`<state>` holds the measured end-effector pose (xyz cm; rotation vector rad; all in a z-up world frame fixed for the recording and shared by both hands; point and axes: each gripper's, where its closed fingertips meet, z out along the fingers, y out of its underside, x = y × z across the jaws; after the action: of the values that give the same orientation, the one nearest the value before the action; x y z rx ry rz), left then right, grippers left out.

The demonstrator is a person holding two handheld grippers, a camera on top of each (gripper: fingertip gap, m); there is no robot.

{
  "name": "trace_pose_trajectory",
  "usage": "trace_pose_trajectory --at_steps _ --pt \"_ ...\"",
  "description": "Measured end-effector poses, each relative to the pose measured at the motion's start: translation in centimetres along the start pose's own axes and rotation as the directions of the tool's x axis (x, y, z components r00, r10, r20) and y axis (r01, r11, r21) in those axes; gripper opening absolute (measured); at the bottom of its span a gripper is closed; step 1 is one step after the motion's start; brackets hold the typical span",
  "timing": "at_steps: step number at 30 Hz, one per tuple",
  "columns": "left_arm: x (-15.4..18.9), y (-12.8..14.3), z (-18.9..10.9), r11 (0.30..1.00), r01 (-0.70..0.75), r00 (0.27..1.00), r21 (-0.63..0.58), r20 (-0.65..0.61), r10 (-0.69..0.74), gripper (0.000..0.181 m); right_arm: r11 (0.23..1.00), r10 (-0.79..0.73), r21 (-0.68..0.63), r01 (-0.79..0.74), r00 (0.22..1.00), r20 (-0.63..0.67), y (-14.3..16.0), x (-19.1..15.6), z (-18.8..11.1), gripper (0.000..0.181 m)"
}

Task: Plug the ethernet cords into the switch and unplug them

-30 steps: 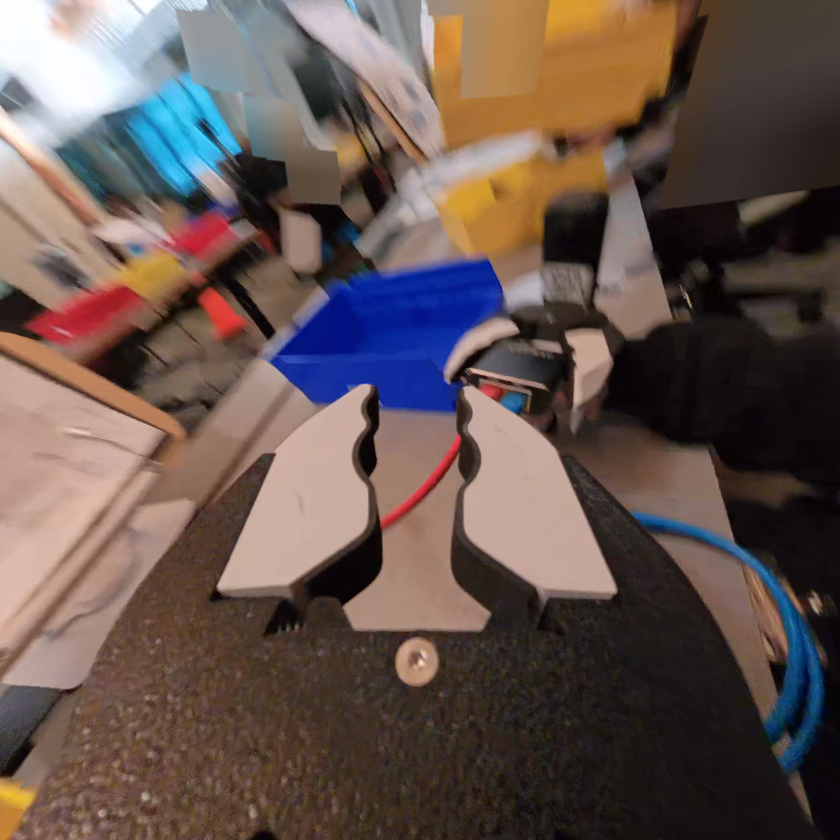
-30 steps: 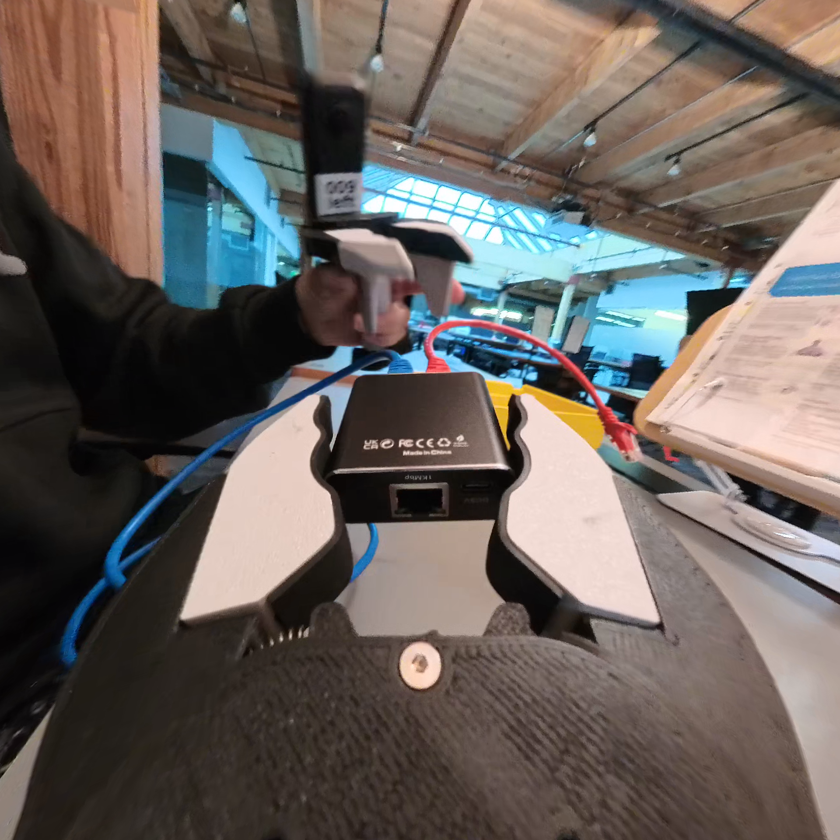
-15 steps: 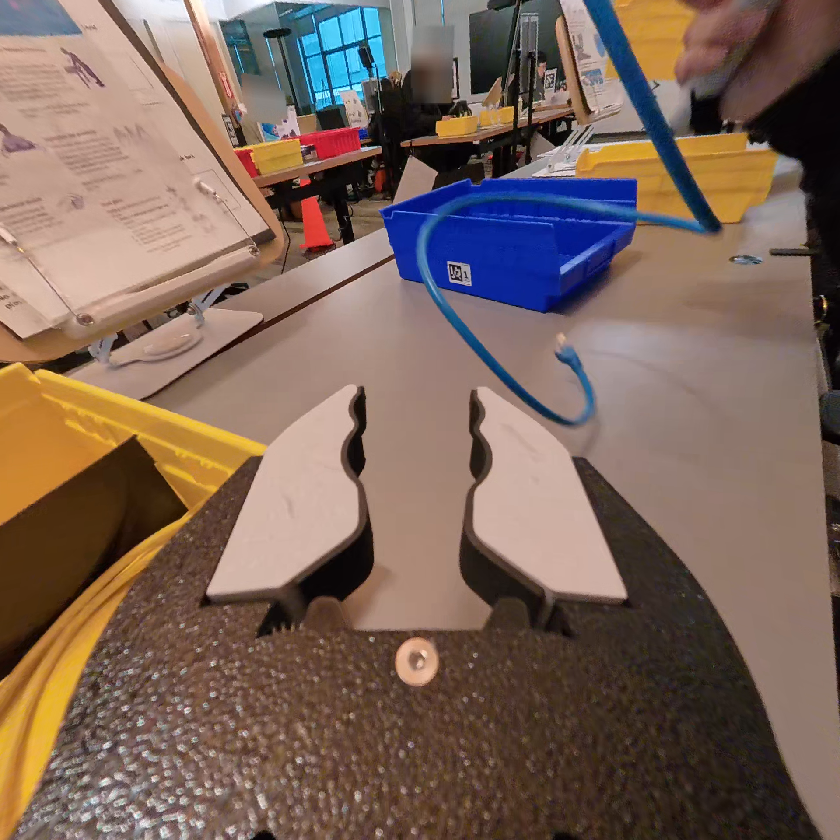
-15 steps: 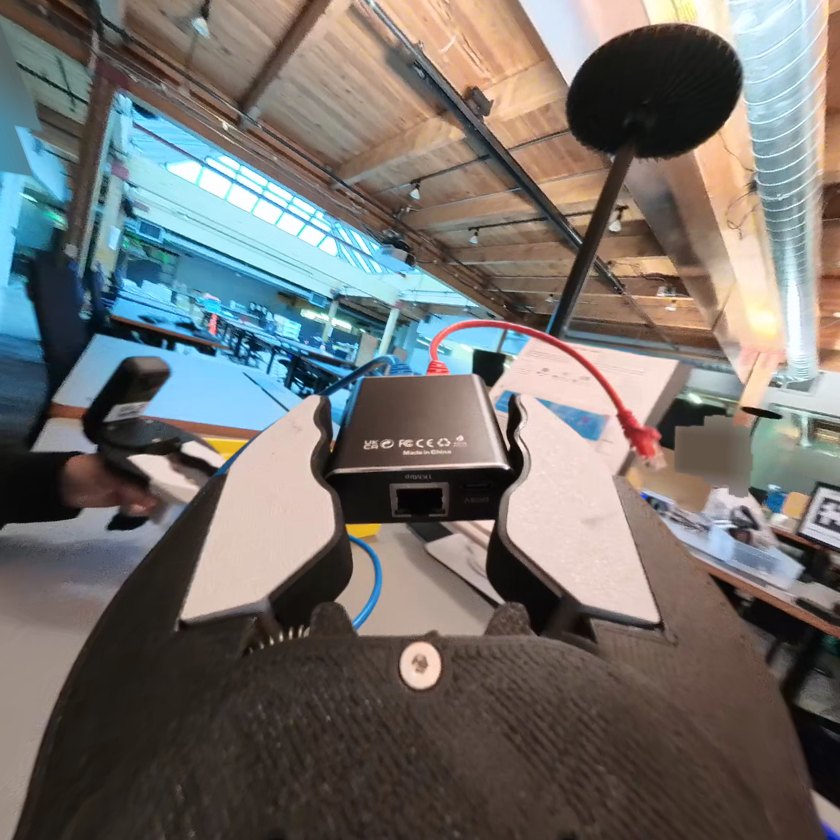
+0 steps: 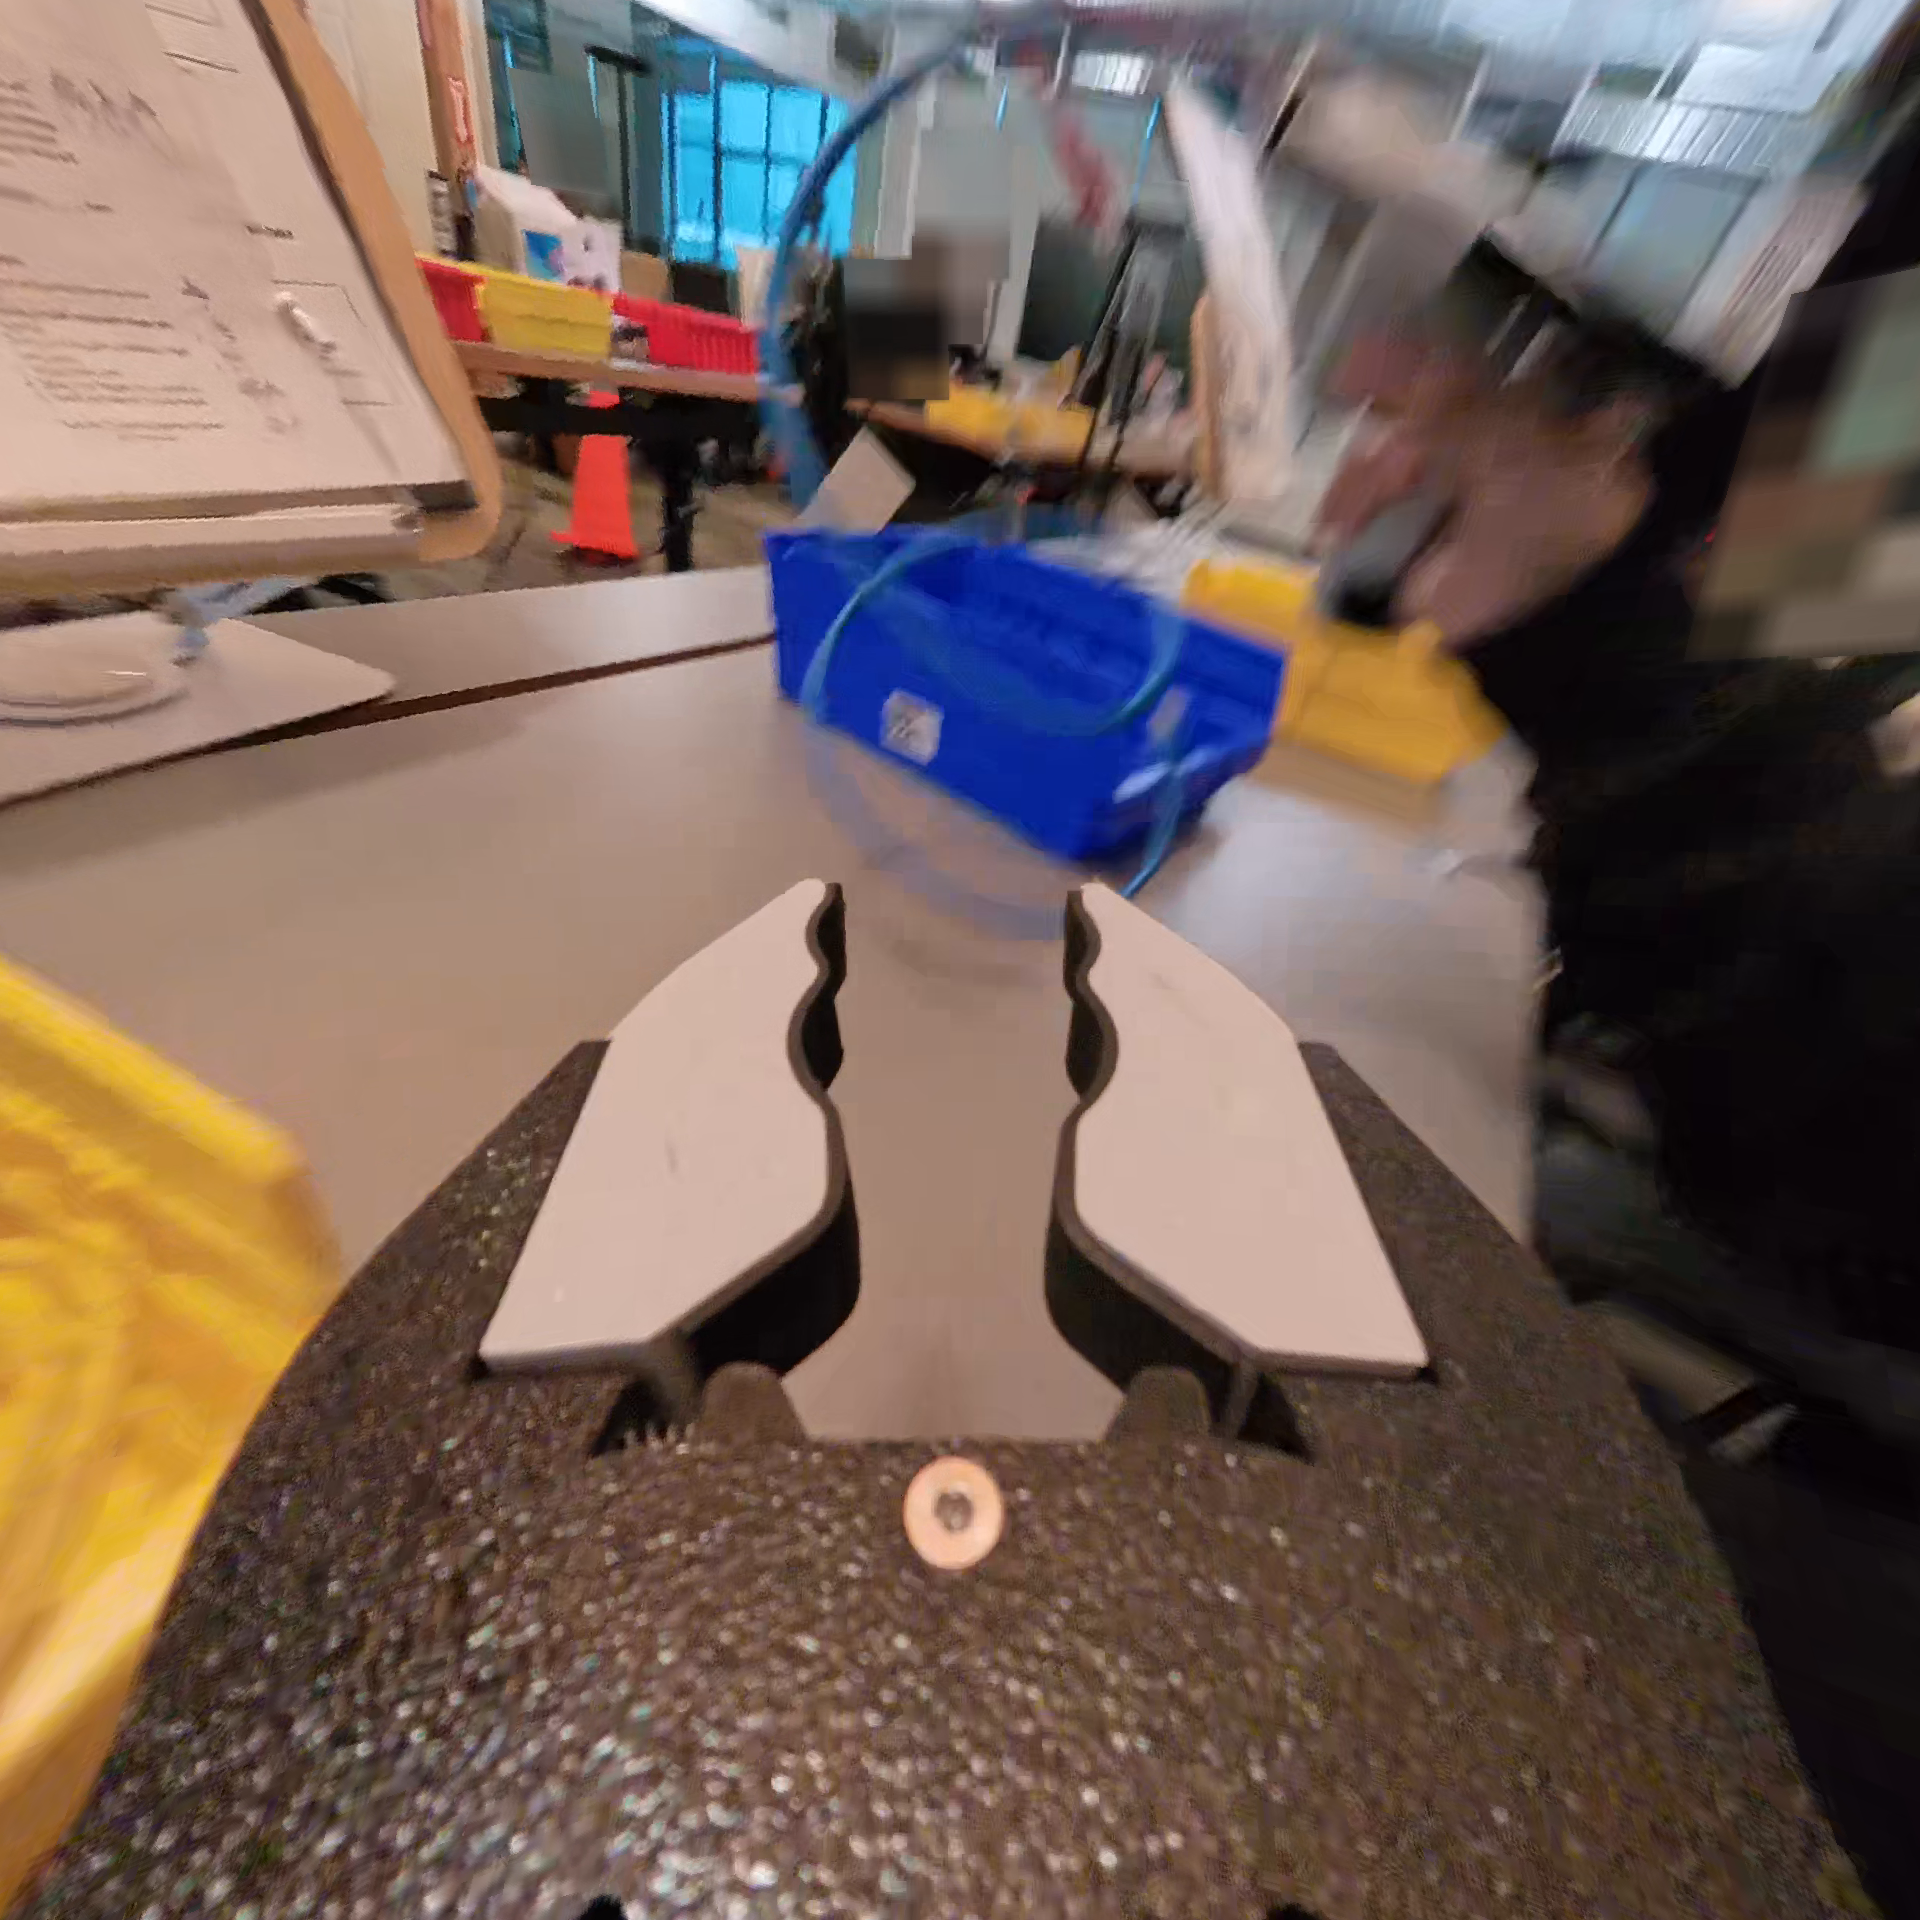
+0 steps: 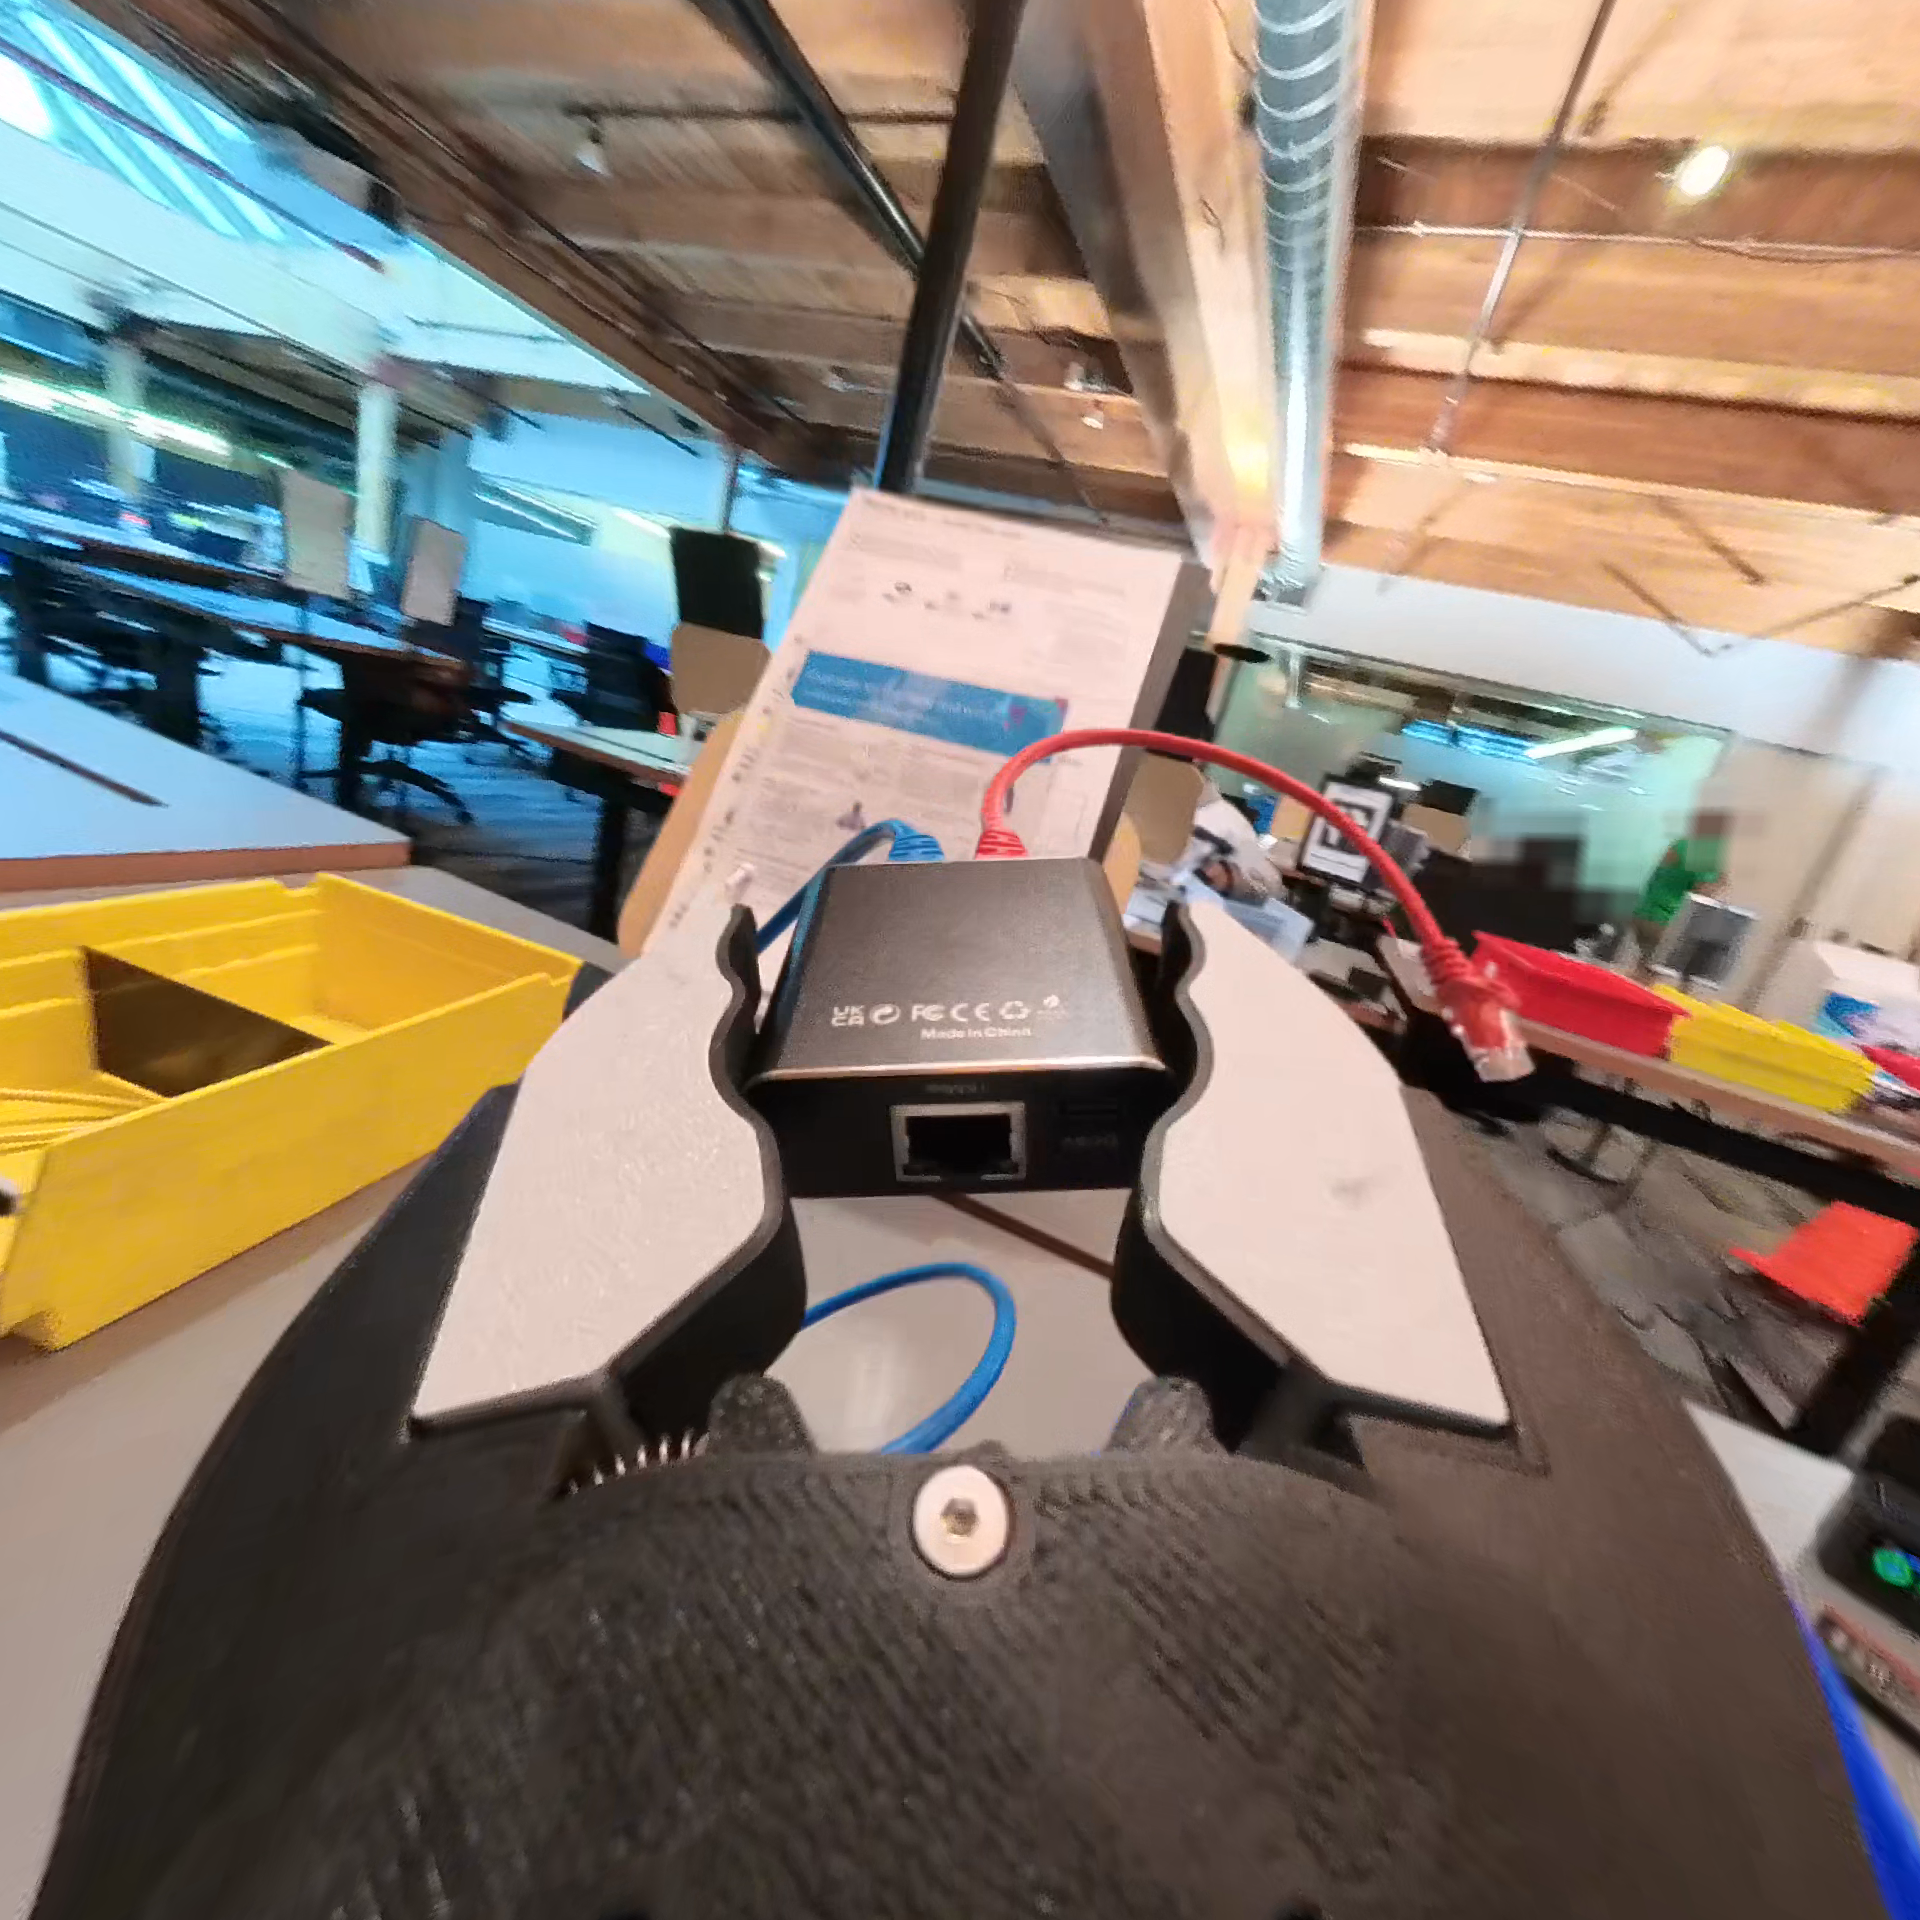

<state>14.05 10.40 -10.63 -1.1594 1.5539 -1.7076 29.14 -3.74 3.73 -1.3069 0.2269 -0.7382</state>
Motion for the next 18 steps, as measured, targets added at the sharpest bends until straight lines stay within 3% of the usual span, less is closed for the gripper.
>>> trace_pose_trajectory --at_steps 2,4,9,13,16,18 --pt "2.4 -2.2 1.4 0.985 0.165 0.982 0.057 -0.108 -0.158 0.040 1.000 -0.017 -0.022 0.016 0.999 -0.038 2.0 -3.0 1.0 0.075" --pt "3.7 -3.5 3.0 0.959 0.282 0.943 0.039 -0.194 -0.270 0.044 0.999 -0.030 -0.030 0.028 0.998 -0.055 3.4 -6.1 1.8 0.075" --pt "3.4 -5.3 5.5 0.851 0.523 0.790 -0.041 -0.351 -0.502 0.050 0.984 -0.175 -0.047 0.175 0.984 -0.013 4.6 -12.4 2.2 0.075" --pt "3.2 -4.4 6.9 0.797 0.578 0.696 -0.171 -0.406 -0.592 0.056 0.970 -0.233 -0.054 0.238 0.968 0.092 5.6 -15.9 1.8 0.075" --pt "4.2 -4.2 6.7 0.778 0.581 0.611 -0.240 -0.503 -0.611 0.032 0.963 -0.267 -0.010 0.270 0.956 0.119 5.5 -16.8 0.9 0.074" --pt "4.7 -3.8 6.0 0.764 0.565 0.560 -0.311 -0.536 -0.632 0.025 0.976 -0.217 0.061 0.209 0.927 0.305 5.0 -18.2 -0.4 0.080"
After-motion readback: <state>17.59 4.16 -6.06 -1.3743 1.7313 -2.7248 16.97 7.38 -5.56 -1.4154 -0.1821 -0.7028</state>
